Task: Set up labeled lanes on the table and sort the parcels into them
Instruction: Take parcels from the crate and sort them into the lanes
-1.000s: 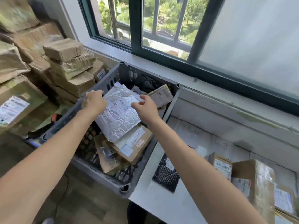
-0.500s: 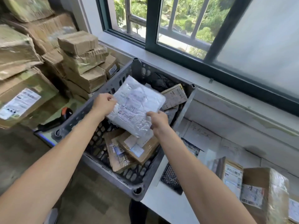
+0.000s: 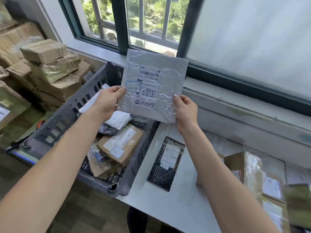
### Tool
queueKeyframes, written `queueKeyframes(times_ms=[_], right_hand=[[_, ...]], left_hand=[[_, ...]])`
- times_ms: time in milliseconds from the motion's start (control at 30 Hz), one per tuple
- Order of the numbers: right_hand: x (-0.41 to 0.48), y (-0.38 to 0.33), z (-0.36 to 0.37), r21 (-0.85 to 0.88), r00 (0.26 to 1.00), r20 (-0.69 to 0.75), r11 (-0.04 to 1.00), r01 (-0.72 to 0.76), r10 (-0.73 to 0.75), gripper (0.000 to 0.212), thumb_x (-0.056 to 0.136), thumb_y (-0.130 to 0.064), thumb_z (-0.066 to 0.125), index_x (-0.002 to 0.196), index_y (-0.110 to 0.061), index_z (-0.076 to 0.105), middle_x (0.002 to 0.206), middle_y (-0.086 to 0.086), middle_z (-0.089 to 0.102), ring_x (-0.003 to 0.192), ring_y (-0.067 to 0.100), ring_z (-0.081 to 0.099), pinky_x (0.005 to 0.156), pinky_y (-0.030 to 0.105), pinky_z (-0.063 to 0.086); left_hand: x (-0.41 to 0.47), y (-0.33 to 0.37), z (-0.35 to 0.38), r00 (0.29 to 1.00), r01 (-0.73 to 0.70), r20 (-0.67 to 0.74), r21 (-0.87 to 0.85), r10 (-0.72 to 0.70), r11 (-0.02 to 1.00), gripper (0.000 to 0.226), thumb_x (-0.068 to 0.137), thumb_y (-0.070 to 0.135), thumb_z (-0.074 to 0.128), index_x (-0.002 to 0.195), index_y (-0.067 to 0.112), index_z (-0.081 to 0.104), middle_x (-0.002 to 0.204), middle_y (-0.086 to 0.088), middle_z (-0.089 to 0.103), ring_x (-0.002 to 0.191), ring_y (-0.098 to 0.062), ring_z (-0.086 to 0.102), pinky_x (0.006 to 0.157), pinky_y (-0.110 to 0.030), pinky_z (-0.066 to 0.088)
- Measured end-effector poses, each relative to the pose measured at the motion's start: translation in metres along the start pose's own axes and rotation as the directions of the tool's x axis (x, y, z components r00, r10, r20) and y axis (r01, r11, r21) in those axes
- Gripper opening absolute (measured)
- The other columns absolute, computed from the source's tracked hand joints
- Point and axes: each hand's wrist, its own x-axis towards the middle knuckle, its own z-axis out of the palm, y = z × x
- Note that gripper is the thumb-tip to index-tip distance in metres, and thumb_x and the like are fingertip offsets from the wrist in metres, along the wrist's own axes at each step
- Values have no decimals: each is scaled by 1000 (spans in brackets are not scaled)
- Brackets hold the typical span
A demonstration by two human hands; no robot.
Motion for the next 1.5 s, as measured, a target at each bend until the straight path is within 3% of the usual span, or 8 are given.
queueKeyframes(times_ms=[133, 367, 533, 667, 800, 1067, 1333, 1500], right_hand=[[-3, 6, -68, 7, 994, -114, 1000, 5, -4, 7, 95, -10, 66, 95, -16, 67, 78, -3, 64, 75, 14, 58, 76, 34, 52], [-22, 55, -154, -83, 979, -186, 992, -98, 82, 19, 93, -5, 67, 112, -5, 65, 86, 0, 65, 72, 9, 58, 57, 12, 48], [-35, 104, -192, -311, 961, -269, 939, -150, 64, 29, 94, -9, 64, 122, -7, 57, 113, 11, 65, 92, 20, 64, 74, 26, 51], [-40, 134, -210, -497, 976, -214, 855, -147, 44, 29, 98, -15, 56, 127, -11, 58, 109, 5, 67, 76, 0, 56, 60, 16, 42], [-41, 151, -207, -596, 970, -116, 766, -239, 212, 44, 96, -22, 55, 138, -7, 52, 131, 10, 62, 116, 27, 60, 93, 37, 48], [-49, 174, -184, -577, 943, -24, 765, -285, 333, 24, 94, -23, 59, 117, -15, 57, 120, 7, 63, 110, 29, 60, 88, 33, 45], [-35, 179, -177, -591, 937, -73, 742, -317, 342, 32, 94, -19, 59, 116, 3, 62, 110, 17, 68, 107, 37, 63, 83, 40, 50], [-32, 178, -171, -652, 933, -74, 691, -313, 353, 57, 97, -28, 55, 144, 1, 39, 147, 18, 47, 132, 34, 46, 97, 37, 40]], left_hand=[[-22, -14, 50, 989, -26, 145, 271, -15, 962, 11, 99, 18, 59, 102, 10, 65, 90, -3, 71, 70, -11, 68, 60, -27, 59], [-50, -69, 129, 956, -256, 43, 602, 289, 757, 17, 93, 14, 62, 107, 13, 71, 90, 2, 68, 82, -17, 64, 72, -28, 46], [-58, -133, 152, 993, -107, 43, 682, 107, 724, 16, 98, 17, 55, 93, 16, 71, 85, -7, 67, 83, -25, 60, 72, -33, 44], [-57, -171, 151, 999, 20, -35, 657, 4, 754, 17, 95, 13, 58, 101, 9, 74, 99, -12, 73, 88, -27, 66, 83, -42, 55], [-55, -195, 151, 993, 111, -101, 648, -60, 754, 32, 95, 12, 58, 126, 8, 67, 116, -9, 70, 106, -26, 64, 94, -36, 53], [-43, -223, 153, 986, 164, -114, 738, -118, 655, 38, 96, 4, 52, 132, 5, 62, 132, -15, 64, 114, -30, 61, 80, -26, 44], [-33, -225, 154, 981, 185, -102, 751, -166, 634, 41, 98, 11, 50, 139, 6, 55, 137, -14, 59, 119, -30, 58, 84, -28, 42], [-44, -222, 161, 981, 129, -11, 784, -195, 606, 42, 99, 15, 50, 140, 3, 53, 134, -18, 60, 105, -31, 63, 84, -33, 48]])
